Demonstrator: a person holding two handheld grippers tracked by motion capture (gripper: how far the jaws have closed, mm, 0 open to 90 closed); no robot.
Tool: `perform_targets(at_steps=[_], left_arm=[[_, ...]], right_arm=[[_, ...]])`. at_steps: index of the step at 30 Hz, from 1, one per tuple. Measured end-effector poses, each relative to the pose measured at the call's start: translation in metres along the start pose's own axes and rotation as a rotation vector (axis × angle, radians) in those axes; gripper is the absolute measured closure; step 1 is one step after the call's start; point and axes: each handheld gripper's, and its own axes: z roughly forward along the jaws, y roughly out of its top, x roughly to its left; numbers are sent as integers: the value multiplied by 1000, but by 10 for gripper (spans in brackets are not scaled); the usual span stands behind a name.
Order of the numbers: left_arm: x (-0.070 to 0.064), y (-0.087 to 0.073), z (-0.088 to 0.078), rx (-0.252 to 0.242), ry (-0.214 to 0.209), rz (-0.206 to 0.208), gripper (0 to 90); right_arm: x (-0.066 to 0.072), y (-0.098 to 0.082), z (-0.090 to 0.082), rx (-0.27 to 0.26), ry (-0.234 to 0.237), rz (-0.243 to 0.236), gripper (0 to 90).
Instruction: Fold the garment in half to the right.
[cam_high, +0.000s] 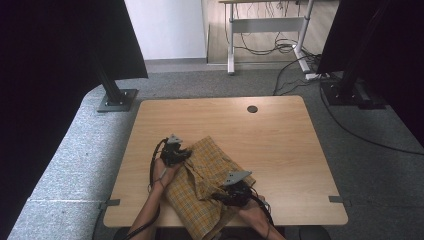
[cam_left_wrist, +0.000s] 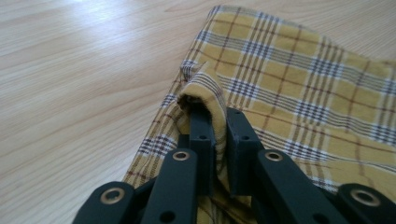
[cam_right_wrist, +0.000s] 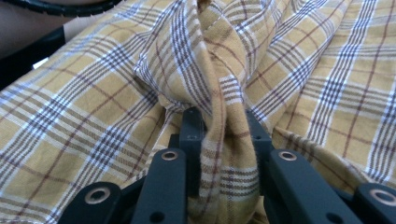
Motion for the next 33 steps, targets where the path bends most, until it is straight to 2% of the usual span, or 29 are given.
perform_targets(at_steps=[4,7,13,15,16,17,18,19,21,23,24,25,26,27,28,29,30,31,32,33], left_arm=[[4,-2,-19,-114,-23,-14,865],[4,6,-42,-213,-30,-23,869],[-4,43,-97,-447,-17,-5,869],[-8,59,-110,-505,-3,9,868],[-10,66,-114,-531,0,3,867],[-10,66,-114,-531,0,3,866],[-13,76,-115,-554,5,-8,866],[-15,79,-113,-556,12,-8,865],[-17,84,-99,-535,21,-15,862],[-14,81,-77,-483,12,-34,858],[-12,77,-64,-455,2,-52,856],[-8,70,-39,-407,-24,-95,855],[-6,65,-26,-374,-31,-108,854],[-5,61,-14,-338,-32,-115,854],[-5,61,-14,-338,-32,-115,852],[-4,55,0,-296,-29,-118,852],[-4,50,9,-267,-26,-118,850],[-5,46,17,-235,-22,-115,847],[-5,41,26,-195,-15,-105,838],[-6,39,29,-184,-11,-102,835]], right_arm=[[8,9,-5,-40,-2,-10,753],[14,20,-15,-83,6,-32,755],[24,53,-46,-194,23,-93,754],[26,66,-58,-227,19,-116,754],[26,72,-64,-238,17,-123,754],[26,72,-64,-238,17,-123,754],[25,78,-71,-251,14,-126,753],[22,85,-79,-254,8,-127,753],[15,89,-87,-244,-6,-124,751],[3,85,-88,-212,-13,-107,747],[-11,73,-84,-190,-25,-75,747],[-20,64,-81,-175,-23,-52,747],[-28,57,-78,-167,-20,-36,748],[-38,47,-74,-159,-18,-13,748],[-47,37,-70,-150,-17,12,748],[-47,37,-70,-150,-17,12,748],[-58,24,-66,-137,-12,40,749],[-66,15,-62,-123,-9,59,750],[-77,-1,-53,-88,7,83,750],[-81,-8,-49,-74,13,93,750]])
